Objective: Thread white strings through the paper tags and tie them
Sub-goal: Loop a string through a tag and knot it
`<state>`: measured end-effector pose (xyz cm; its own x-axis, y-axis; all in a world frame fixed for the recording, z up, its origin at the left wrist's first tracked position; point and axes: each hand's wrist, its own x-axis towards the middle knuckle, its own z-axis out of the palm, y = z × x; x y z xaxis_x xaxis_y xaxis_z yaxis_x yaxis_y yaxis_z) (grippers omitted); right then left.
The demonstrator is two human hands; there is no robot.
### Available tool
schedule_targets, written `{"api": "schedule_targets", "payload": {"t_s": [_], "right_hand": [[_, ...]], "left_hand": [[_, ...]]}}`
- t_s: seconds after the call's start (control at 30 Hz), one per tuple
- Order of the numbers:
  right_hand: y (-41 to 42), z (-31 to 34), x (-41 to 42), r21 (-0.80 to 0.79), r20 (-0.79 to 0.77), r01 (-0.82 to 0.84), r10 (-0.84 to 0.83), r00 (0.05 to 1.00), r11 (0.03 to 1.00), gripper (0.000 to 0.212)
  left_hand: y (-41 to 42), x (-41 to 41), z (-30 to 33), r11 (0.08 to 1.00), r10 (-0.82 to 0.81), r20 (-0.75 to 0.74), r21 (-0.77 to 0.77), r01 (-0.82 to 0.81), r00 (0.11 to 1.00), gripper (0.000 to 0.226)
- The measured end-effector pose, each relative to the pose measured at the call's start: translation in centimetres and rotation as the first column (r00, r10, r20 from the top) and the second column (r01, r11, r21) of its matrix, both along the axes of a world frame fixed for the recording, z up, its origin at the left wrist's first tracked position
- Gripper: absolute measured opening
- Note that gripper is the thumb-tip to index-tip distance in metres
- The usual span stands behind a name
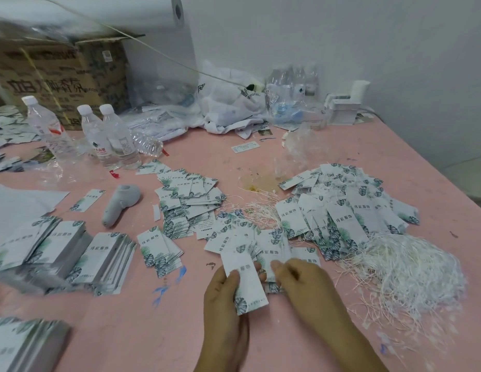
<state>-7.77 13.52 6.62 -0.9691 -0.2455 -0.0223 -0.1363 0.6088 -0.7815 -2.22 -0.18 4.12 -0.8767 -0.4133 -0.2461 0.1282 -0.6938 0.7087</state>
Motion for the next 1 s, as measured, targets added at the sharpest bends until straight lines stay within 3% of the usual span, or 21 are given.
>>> {"api": "schedule_targets", "payload": {"t_s": [0.07, 0.17, 0.27, 0.4, 0.6, 0.83, 1.0], "right_hand": [[0.7, -0.3, -1.1, 0.13, -0.108, 0.147, -0.133, 0.985, 0.981, 0.039], [0.1, -1.3, -1.9, 0.351, -0.123, 0.16, -0.124, 0.985, 0.922, 0.046], [-0.3, -1.9, -2.1, 0.404, -0.117, 0.171, -0.135, 0.984, 0.899, 0.048], [0.7, -1.1, -2.7, 0.282, 0.014, 0.139, -0.15, 0.989, 0.949, 0.031], [1.7, -0.5, -3.2, 0.091, 0.149, 0.044, -0.057, 0.987, 0.995, 0.038], [1.8, -1.0, -2.4, 0.134, -0.022, 0.067, -0.064, 0.998, 0.989, 0.023], [2.5, -0.3, -1.4, -0.238, -0.006, 0.133, -0.138, 0.99, 0.962, 0.022]], "left_hand": [[0.2, -0.1, 0.0, 1.0, 0.014, -0.006, -0.012, -0.014, 1.0, 0.035], [0.4, 0.0, -0.2, 0.997, 0.013, 0.006, -0.071, -0.013, 1.0, 0.032], [0.6, 0.0, -0.4, 0.994, -0.004, 0.015, -0.11, 0.006, 1.0, 0.033], [0.6, 0.1, -0.6, 0.991, -0.037, 0.022, -0.126, 0.04, 0.999, 0.035], [0.8, 0.2, -0.8, 0.984, -0.091, 0.033, -0.152, 0.095, 0.995, 0.036], [1.0, 0.0, -0.7, 0.99, -0.069, 0.013, -0.126, 0.071, 0.997, 0.033], [0.9, 0.1, -1.3, 0.974, -0.098, 0.002, -0.205, 0.096, 0.995, 0.021]]}}
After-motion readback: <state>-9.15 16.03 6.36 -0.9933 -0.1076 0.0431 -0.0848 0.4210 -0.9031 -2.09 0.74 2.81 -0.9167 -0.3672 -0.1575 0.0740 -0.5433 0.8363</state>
